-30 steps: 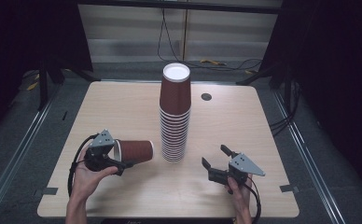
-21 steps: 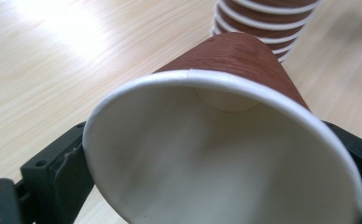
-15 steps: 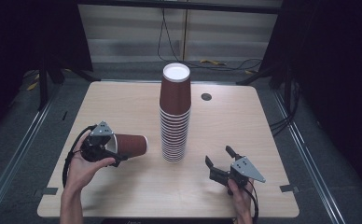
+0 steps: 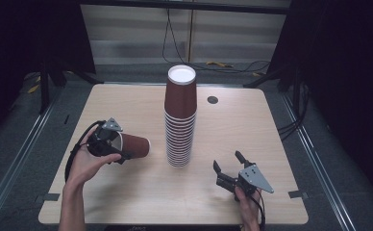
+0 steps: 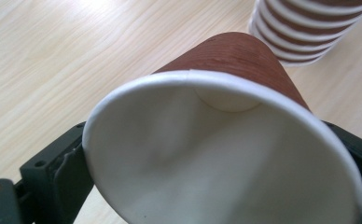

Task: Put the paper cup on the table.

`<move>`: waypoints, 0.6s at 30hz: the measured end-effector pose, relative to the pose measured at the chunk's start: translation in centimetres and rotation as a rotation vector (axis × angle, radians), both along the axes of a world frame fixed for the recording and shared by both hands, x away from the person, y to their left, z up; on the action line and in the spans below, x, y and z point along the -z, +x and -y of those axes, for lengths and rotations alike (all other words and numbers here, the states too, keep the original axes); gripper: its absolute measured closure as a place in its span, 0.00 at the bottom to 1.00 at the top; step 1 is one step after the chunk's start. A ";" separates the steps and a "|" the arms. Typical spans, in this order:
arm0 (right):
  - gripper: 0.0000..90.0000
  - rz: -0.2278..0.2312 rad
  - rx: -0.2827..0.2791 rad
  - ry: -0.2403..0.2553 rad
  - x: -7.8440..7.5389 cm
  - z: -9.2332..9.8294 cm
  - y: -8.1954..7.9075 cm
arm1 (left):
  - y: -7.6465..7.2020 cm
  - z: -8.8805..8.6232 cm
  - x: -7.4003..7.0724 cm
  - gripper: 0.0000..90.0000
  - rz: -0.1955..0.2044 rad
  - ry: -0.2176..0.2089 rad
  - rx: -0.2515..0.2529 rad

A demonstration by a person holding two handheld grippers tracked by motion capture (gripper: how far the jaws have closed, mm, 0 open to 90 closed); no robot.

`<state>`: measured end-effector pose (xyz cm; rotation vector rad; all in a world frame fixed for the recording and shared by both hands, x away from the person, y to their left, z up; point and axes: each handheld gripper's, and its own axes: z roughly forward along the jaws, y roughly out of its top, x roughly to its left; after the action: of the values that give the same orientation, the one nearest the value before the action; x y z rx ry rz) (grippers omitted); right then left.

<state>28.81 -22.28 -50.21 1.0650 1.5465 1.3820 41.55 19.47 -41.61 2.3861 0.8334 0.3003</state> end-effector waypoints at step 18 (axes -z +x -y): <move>0.15 0.039 0.008 0.009 0.1 0.0 -0.4 | 2.4 1.3 0.3 0.02 -0.109 0.119 0.007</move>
<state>28.42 -22.29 -50.34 1.0428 1.5083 1.3970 43.94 18.12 -41.88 2.5348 0.8787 0.2239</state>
